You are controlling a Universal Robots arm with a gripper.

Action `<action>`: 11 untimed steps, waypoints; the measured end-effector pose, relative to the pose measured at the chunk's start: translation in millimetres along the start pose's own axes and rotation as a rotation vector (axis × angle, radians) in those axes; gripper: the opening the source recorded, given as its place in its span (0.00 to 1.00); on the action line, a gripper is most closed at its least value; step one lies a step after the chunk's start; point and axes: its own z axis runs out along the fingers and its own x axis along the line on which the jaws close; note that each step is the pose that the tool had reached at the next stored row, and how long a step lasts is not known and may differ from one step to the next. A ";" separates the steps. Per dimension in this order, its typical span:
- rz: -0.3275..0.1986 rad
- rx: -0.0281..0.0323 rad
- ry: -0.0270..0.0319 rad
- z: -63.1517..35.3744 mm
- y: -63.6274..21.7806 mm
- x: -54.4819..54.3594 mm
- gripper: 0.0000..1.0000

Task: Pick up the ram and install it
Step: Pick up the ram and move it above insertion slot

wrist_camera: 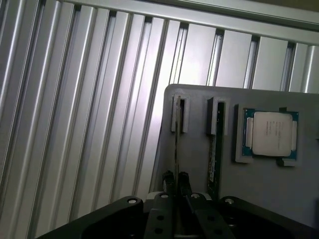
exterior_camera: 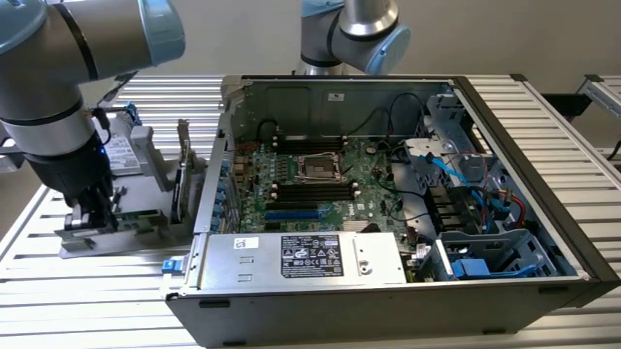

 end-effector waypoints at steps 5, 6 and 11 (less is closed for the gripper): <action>0.001 -0.0011 0.0057 -8.5 0.6 -1.4 0.14; 0.001 -0.0011 0.0065 -11.9 0.8 -1.7 0.14; 0.001 -0.0016 0.0110 -32.4 1.8 -4.1 0.14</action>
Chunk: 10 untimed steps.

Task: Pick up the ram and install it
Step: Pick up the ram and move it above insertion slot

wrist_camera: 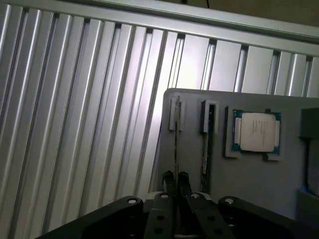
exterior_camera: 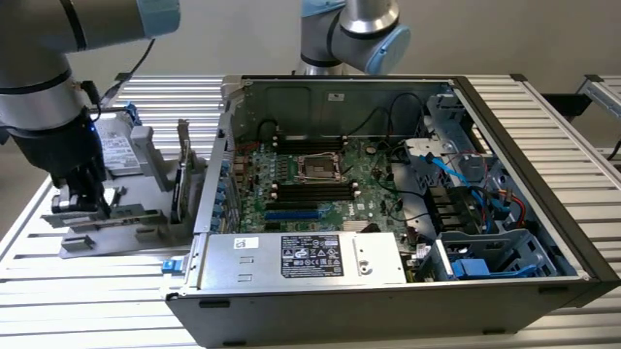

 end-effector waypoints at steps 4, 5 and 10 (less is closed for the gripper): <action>0.001 -0.0012 0.0060 -48.9 -3.7 -4.2 0.14; 0.001 -0.0015 0.0067 -60.8 -8.7 -3.4 0.14; 0.001 -0.0034 0.0078 -83.2 -19.3 -1.4 0.14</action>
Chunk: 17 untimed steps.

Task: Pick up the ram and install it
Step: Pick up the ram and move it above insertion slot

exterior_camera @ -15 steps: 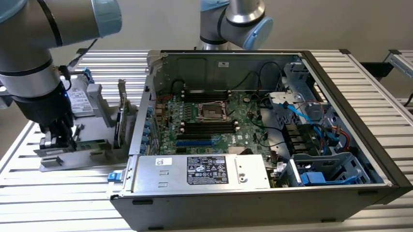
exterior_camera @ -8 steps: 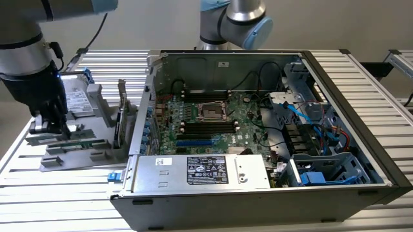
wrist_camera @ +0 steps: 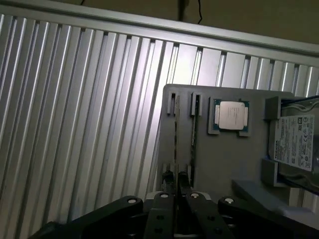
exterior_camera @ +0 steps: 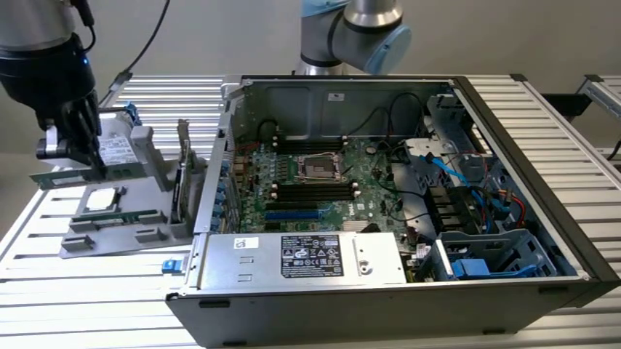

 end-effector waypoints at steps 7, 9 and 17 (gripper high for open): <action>0.000 -0.0039 0.0009 -25.8 -15.1 2.6 0.14; 0.000 -0.0055 0.0013 -31.5 -19.7 3.4 0.14; 0.000 -0.0194 0.0073 -49.1 -38.5 7.2 0.14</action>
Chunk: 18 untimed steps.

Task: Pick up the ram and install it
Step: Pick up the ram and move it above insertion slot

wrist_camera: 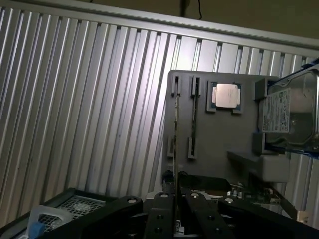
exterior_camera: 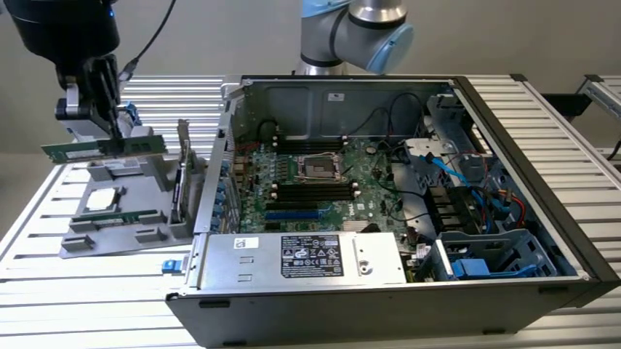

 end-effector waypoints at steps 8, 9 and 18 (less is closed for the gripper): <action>-0.001 -0.0281 0.0046 -10.2 -16.3 3.2 0.14; -0.001 -0.0318 0.0047 -11.4 -18.2 3.6 0.14; -0.002 -0.0695 0.0089 -20.3 -35.1 6.8 0.14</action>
